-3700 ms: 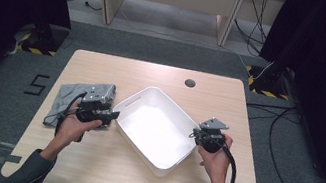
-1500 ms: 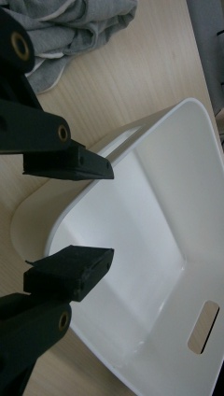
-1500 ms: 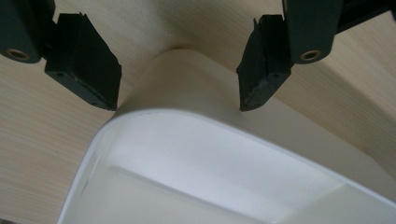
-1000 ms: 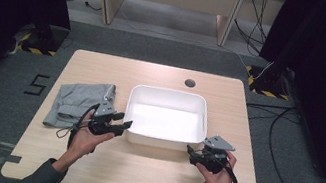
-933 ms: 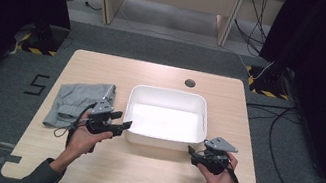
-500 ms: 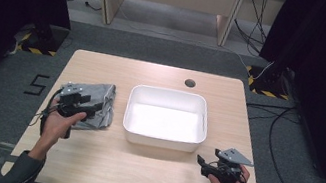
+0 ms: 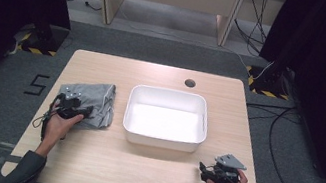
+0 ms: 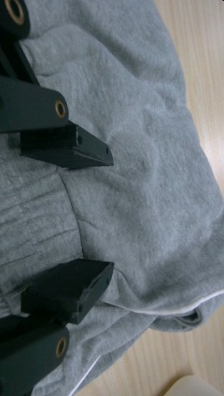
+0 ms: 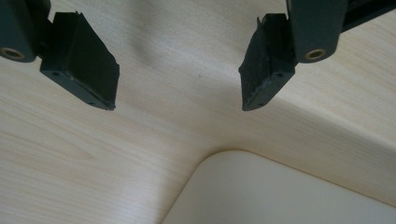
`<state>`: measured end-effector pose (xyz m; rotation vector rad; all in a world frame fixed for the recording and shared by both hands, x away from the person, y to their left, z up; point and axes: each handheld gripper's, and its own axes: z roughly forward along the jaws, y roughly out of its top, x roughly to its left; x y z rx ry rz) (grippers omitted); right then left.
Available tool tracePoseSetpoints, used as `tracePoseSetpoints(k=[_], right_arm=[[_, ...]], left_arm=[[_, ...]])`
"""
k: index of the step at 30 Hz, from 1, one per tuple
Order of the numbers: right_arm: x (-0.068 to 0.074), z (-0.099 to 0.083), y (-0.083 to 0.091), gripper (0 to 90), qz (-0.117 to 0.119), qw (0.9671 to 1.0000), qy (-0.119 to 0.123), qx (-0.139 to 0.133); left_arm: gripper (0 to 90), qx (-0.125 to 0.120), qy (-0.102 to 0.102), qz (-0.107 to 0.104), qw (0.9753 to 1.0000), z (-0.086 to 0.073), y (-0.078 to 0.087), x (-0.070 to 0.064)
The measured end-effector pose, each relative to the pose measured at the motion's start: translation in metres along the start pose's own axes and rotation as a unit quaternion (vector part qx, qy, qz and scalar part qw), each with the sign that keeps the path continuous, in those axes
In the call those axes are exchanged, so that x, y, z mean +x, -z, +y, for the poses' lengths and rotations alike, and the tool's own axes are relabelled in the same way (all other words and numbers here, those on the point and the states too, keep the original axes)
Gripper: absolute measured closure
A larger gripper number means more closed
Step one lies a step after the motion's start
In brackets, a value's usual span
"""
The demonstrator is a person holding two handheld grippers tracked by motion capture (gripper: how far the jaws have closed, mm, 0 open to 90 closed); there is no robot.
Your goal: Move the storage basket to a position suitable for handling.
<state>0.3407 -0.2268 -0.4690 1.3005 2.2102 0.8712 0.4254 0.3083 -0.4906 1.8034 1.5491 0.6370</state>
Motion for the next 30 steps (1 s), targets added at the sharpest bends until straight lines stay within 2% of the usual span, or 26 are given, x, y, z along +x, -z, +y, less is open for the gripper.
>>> tracePoseSetpoints(k=[7,10,11,12,13,14,15,16,17,18,19,22,27,28,29,30], right_arm=[[0.008,-0.004,0.001,29.1,0.009,0.9999,0.008,0.003],[0.011,-0.008,0.004,29.1,0.012,0.9999,0.009,0.006],[0.011,-0.008,0.004,29.1,0.012,0.9999,0.009,0.006],[0.011,-0.010,0.006,29.1,0.012,0.9999,0.011,0.005],[0.011,-0.010,0.006,29.1,0.012,0.9999,0.011,0.005],[0.012,-0.012,0.007,29.1,0.011,0.9999,0.010,0.005],[0.013,-0.013,0.008,29.0,0.013,0.9998,0.010,0.007],[0.014,-0.014,0.009,29.1,0.013,0.9999,0.008,0.006],[0.014,-0.014,0.009,29.1,0.013,0.9999,0.008,0.006],[0.015,-0.014,0.010,29.1,0.013,0.9998,0.012,0.006],[0.015,-0.014,0.010,29.1,0.013,0.9998,0.012,0.006],[0.017,-0.014,0.011,29.0,0.015,0.9998,0.011,0.006],[0.015,-0.016,0.011,29.1,0.016,0.9998,0.011,0.007],[0.016,-0.017,0.011,29.1,0.018,0.9998,0.006,0.007],[0.016,-0.017,0.011,29.1,0.018,0.9998,0.006,0.007],[0.015,-0.017,0.011,29.0,0.019,0.9997,0.009,0.006]], left_arm=[[48.0,-0.007,-0.020,0.006,0.9998,-0.009,0.006,-0.009],[48.1,-0.006,-0.029,-0.018,0.9994,-0.024,0.025,-0.015],[48.1,-0.006,-0.029,-0.018,0.9994,-0.024,0.025,-0.015],[48.1,-0.007,-0.038,-0.030,0.9988,-0.037,0.039,-0.019],[48.1,-0.007,-0.038,-0.030,0.9988,-0.037,0.039,-0.019],[48.1,-0.001,-0.050,-0.042,0.9979,-0.048,0.055,-0.026],[48.0,-0.001,-0.050,-0.042,0.9979,-0.048,0.055,-0.026],[48.0,-0.005,-0.057,-0.050,0.9971,-0.061,0.069,-0.033],[48.0,-0.005,-0.057,-0.050,0.9971,-0.061,0.069,-0.033],[48.0,-0.007,-0.062,-0.056,0.9965,-0.071,0.081,-0.041],[48.0,-0.007,-0.062,-0.056,0.9965,-0.071,0.081,-0.041],[47.9,0.000,-0.072,-0.070,0.9950,-0.083,0.098,-0.054],[47.9,0.004,-0.084,-0.081,0.9931,-0.094,0.112,-0.067],[47.9,0.008,-0.090,-0.088,0.9920,-0.098,0.118,-0.072],[47.9,0.008,-0.090,-0.088,0.9920,-0.098,0.118,-0.072],[47.9,0.010,-0.097,-0.095,0.9907,-0.103,0.124,-0.078]])
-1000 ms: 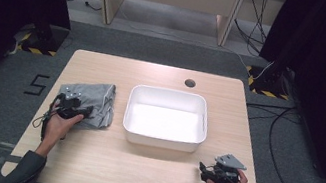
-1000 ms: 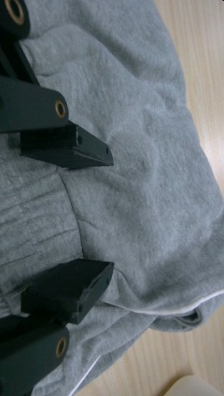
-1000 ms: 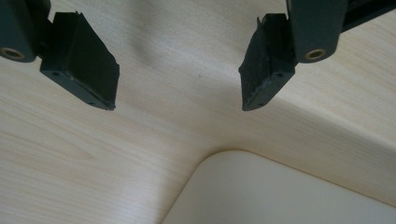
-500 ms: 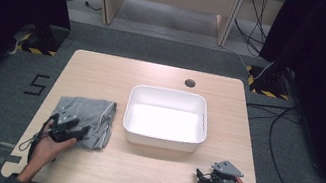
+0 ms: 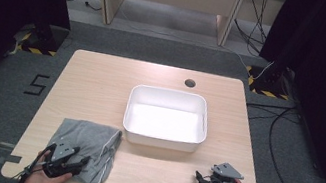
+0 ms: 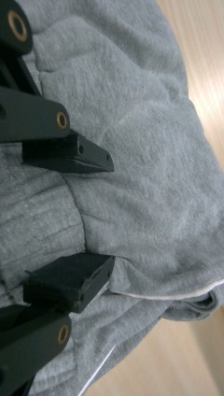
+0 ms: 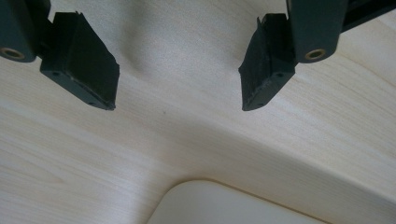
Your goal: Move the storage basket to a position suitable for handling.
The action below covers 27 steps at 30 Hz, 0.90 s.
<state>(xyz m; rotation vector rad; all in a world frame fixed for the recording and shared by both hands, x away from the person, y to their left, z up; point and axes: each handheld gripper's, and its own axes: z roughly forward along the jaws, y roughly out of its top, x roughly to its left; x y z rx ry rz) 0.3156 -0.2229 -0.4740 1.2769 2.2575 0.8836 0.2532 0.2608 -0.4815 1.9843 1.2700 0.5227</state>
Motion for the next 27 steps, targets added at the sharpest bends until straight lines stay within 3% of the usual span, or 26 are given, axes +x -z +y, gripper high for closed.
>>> tracePoseSetpoints(k=[5,13,27], right_arm=[[0.000,-0.001,-0.001,29.0,0.001,1.0000,-0.003,0.006],[0.001,-0.002,-0.002,28.9,0.003,1.0000,0.000,0.009],[0.001,-0.003,-0.003,28.9,0.004,0.9999,0.003,0.013]], left_arm=[[48.1,0.004,-0.019,-0.003,0.9998,-0.004,0.007,-0.017],[48.5,0.006,-0.043,-0.036,0.9984,-0.003,0.007,-0.038],[43.8,0.005,-0.088,-0.078,0.9930,0.012,-0.011,-0.084]])
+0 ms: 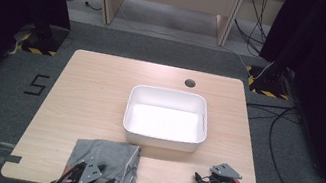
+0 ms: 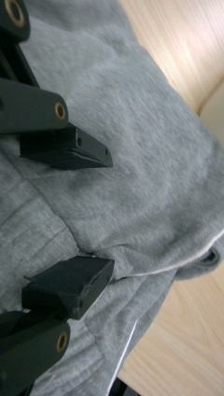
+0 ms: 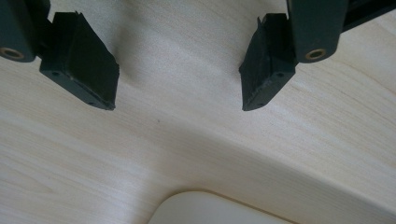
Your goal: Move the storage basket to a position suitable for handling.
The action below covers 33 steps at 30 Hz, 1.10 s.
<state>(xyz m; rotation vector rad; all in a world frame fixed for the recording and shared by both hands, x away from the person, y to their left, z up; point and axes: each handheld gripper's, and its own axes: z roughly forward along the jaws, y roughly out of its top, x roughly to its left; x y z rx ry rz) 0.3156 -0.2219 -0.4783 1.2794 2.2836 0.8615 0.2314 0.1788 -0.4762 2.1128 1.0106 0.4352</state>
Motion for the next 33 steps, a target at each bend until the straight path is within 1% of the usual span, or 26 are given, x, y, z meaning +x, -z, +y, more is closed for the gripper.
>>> tracePoseSetpoints(k=[1,4,6,8,9,10,11,12,13,14,15,17,18,20,21,22,24,31,33], right_arm=[[0.000,0.000,0.000,28.9,0.000,1.0000,0.001,0.000],[0.001,0.000,0.000,28.8,0.001,1.0000,-0.001,0.002],[0.001,0.000,0.000,28.8,0.001,1.0000,-0.002,0.002],[0.000,0.000,0.000,28.8,0.002,1.0000,-0.001,0.002],[0.001,0.000,0.000,28.9,0.002,1.0000,0.000,0.002],[0.001,0.000,0.000,28.9,0.002,1.0000,-0.002,0.002],[0.001,0.000,0.000,28.8,0.002,1.0000,-0.002,0.002],[0.001,0.000,-0.001,28.8,0.003,1.0000,-0.002,0.002],[0.001,0.000,-0.001,28.9,0.003,1.0000,-0.003,0.002],[0.002,0.000,-0.001,28.9,0.004,1.0000,-0.004,0.002],[0.002,0.000,-0.001,28.9,0.005,1.0000,-0.004,0.002],[0.001,0.000,-0.001,28.9,0.004,1.0000,-0.003,0.002],[0.001,0.000,-0.001,28.9,0.004,1.0000,-0.003,0.002],[0.001,0.000,-0.001,28.9,0.005,1.0000,-0.003,0.002],[0.001,-0.001,-0.001,28.9,0.006,1.0000,-0.004,0.001],[0.001,-0.001,-0.001,28.9,0.006,1.0000,-0.004,0.001],[0.001,-0.001,-0.001,28.9,0.006,1.0000,-0.004,0.001],[0.001,-0.001,-0.001,28.9,0.008,1.0000,-0.004,0.000],[0.000,-0.001,-0.001,28.8,0.010,0.9999,-0.003,0.000]], left_arm=[[43.8,0.002,-0.006,-0.005,1.0000,0.002,-0.002,-0.003],[44.6,0.002,-0.017,-0.012,0.9998,0.006,-0.006,-0.009],[44.6,0.001,-0.020,-0.024,0.9995,0.010,-0.011,-0.014],[44.6,0.002,-0.022,-0.026,0.9994,0.011,-0.012,-0.015],[44.9,0.008,-0.036,-0.031,0.9988,0.016,-0.015,-0.019],[45.2,0.010,-0.040,-0.036,0.9985,0.018,-0.017,-0.020],[45.3,0.010,-0.040,-0.036,0.9985,0.018,-0.017,-0.020],[45.7,0.016,-0.041,-0.052,0.9977,0.024,-0.023,-0.020],[45.8,0.019,-0.040,-0.060,0.9972,0.028,-0.026,-0.020],[45.8,0.019,-0.040,-0.060,0.9972,0.028,-0.026,-0.020],[45.7,0.021,-0.035,-0.070,0.9967,0.031,-0.030,-0.019],[45.7,0.029,-0.035,-0.089,0.9950,0.038,-0.037,-0.019],[45.7,0.036,-0.037,-0.100,0.9936,0.044,-0.043,-0.020],[45.6,0.036,-0.040,-0.103,0.9933,0.046,-0.046,-0.022],[45.7,0.038,-0.049,-0.105,0.9925,0.051,-0.050,-0.026],[45.7,0.038,-0.049,-0.105,0.9925,0.051,-0.050,-0.026],[45.6,0.039,-0.059,-0.108,0.9916,0.058,-0.058,-0.032],[45.6,0.039,-0.073,-0.113,0.9901,0.073,-0.072,-0.045],[45.5,0.040,-0.076,-0.115,0.9897,0.076,-0.075,-0.046]])
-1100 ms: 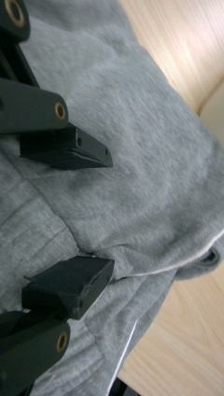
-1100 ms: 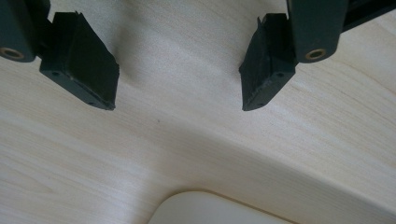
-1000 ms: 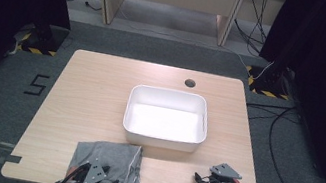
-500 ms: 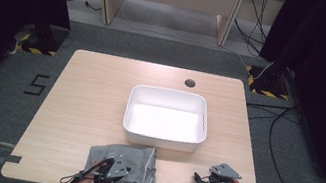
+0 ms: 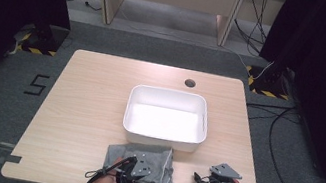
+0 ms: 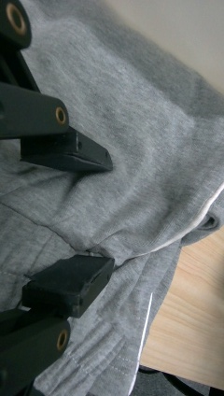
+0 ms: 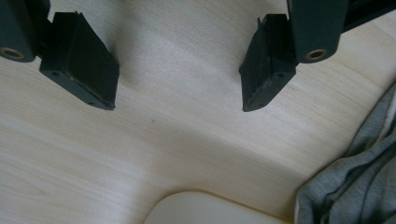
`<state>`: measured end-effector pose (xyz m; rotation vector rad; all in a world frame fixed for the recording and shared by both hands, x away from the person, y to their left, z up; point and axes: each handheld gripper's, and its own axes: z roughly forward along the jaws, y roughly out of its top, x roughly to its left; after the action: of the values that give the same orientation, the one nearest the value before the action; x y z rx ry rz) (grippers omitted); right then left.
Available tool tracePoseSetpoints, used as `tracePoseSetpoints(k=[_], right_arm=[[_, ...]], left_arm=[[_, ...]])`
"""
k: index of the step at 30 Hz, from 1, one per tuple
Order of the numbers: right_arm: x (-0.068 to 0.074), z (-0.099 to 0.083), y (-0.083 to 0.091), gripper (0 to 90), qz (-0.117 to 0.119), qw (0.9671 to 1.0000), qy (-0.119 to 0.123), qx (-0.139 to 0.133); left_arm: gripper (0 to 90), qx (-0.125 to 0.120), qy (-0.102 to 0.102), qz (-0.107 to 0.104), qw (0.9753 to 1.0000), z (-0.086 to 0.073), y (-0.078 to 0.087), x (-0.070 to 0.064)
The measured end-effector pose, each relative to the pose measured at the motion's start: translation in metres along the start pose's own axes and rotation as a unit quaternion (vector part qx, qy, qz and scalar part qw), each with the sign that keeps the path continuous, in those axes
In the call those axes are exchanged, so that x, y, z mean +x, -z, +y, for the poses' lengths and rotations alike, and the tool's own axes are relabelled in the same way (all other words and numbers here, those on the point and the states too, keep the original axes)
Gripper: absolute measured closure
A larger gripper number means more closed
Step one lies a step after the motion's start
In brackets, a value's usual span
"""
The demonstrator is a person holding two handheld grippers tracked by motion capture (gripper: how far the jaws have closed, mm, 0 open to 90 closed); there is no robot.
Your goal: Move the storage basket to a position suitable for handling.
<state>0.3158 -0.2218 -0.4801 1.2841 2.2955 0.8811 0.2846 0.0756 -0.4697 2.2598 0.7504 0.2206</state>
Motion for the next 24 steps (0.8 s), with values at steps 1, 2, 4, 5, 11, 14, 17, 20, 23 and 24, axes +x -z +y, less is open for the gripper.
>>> tracePoseSetpoints(k=[1,2,4,5,11,14,17,20,23,24], right_arm=[[0.000,0.000,0.000,28.8,0.000,1.0000,0.000,0.000],[0.000,0.000,0.000,28.8,0.000,1.0000,-0.002,-0.001],[0.000,0.000,0.000,28.9,0.000,1.0000,-0.002,-0.001],[0.000,0.000,0.000,28.9,0.000,1.0000,-0.002,-0.001],[0.000,0.000,0.000,28.8,0.000,1.0000,0.001,-0.001],[0.000,-0.001,0.000,28.8,0.002,1.0000,-0.001,-0.002],[0.000,-0.001,0.000,28.8,0.004,1.0000,-0.003,-0.003],[0.000,-0.001,-0.001,28.8,0.006,1.0000,-0.004,-0.004],[0.000,-0.002,-0.001,28.8,0.006,0.9999,-0.007,-0.006],[0.000,-0.002,-0.001,28.7,0.009,0.9999,-0.007,-0.010]], left_arm=[[45.5,0.000,0.000,0.000,1.0000,0.000,0.000,0.000],[45.4,-0.001,-0.002,-0.001,1.0000,0.001,0.000,0.000],[44.5,-0.010,-0.008,-0.003,0.9999,0.000,0.002,0.002],[41.8,-0.010,-0.008,-0.003,0.9999,0.000,0.002,0.002],[32.3,-0.057,0.059,-0.024,0.9964,-0.006,0.037,0.030],[29.4,-0.083,0.106,0.012,0.9908,-0.020,0.067,0.055],[27.4,-0.085,0.146,0.034,0.9851,-0.040,0.080,0.069],[25.1,-0.069,0.185,0.035,0.9797,-0.063,0.079,0.075],[22.4,-0.056,0.206,0.033,0.9763,-0.075,0.074,0.074],[20.1,-0.046,0.219,0.030,0.9741,-0.081,0.071,0.071]])
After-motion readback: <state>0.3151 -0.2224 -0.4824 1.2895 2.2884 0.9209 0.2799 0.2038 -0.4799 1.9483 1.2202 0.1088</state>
